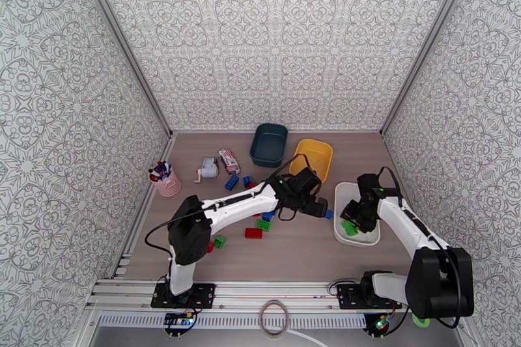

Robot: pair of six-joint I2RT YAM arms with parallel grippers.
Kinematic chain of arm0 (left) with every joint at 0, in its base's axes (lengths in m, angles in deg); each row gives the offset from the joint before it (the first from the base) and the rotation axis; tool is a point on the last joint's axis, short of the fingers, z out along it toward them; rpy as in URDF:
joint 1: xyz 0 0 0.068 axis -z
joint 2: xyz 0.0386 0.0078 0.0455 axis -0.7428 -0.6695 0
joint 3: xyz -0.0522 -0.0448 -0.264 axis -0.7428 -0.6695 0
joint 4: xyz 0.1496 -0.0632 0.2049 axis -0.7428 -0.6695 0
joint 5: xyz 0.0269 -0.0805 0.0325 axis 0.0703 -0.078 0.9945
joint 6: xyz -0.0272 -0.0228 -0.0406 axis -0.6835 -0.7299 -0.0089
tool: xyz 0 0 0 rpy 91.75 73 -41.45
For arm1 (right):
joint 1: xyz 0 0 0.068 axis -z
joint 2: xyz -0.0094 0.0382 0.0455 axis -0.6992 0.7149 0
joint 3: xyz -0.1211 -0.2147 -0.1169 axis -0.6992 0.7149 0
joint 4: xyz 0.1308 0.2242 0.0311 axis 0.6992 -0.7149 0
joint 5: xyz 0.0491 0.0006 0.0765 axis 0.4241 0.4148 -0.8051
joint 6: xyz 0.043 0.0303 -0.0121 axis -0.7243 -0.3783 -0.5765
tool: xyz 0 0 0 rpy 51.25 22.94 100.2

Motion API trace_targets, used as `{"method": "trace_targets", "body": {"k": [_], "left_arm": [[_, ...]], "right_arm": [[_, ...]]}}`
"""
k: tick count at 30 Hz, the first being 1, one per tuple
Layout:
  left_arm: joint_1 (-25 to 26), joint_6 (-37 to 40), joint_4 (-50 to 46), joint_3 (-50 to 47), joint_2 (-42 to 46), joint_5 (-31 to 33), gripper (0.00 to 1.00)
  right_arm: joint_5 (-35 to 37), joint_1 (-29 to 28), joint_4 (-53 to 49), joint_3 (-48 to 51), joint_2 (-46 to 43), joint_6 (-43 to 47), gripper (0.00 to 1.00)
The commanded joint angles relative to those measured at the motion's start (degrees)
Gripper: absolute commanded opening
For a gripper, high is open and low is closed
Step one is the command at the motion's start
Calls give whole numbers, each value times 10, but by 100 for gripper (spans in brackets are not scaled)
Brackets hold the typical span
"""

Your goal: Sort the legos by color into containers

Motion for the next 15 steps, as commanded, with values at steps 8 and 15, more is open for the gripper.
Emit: {"method": "trace_targets", "body": {"k": [8,15], "left_arm": [[-68,-94,-8,-130,136,94,96],[-145,-175,22,-258,237,91,96]], "right_arm": [[-17,-63,-15,-90,-37,37,58],[-32,-242,2,-186,53,73,62]]}}
